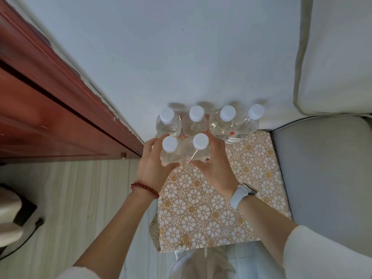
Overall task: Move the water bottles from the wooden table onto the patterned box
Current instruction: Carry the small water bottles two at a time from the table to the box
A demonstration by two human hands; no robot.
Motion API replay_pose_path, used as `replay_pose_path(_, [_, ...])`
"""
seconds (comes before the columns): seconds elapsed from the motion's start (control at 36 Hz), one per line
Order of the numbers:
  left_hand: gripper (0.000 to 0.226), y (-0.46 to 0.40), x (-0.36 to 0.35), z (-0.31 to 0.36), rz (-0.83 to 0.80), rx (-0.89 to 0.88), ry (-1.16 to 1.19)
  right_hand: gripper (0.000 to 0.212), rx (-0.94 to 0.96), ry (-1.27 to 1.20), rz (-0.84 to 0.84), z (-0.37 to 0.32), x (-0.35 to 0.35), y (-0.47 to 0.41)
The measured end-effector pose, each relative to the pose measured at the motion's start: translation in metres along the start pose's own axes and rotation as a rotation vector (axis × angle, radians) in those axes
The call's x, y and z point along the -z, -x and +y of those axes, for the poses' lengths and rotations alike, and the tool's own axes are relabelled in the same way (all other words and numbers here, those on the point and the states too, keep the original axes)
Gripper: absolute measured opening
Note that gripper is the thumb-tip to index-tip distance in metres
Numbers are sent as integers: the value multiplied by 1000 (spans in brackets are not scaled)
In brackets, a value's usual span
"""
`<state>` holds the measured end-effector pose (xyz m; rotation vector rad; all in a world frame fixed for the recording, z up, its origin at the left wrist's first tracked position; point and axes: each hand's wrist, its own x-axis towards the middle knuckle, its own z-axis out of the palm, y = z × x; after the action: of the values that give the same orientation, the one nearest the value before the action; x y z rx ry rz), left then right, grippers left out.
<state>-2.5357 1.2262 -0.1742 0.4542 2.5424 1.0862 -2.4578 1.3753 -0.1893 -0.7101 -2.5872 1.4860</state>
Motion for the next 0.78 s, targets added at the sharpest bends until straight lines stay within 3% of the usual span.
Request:
replay_pose_path(0.33, [78,6,4,0,54,18,1,79,2,-13,29,-5,-5,2])
replay_pose_path(0.56, [78,0,2,-1,-4,-21,-18,82,38,22,78,0,-7,5])
replay_pose_path(0.78, [80,9,-3,-6,6,13,48,90,13,39,14,-9,-9,8])
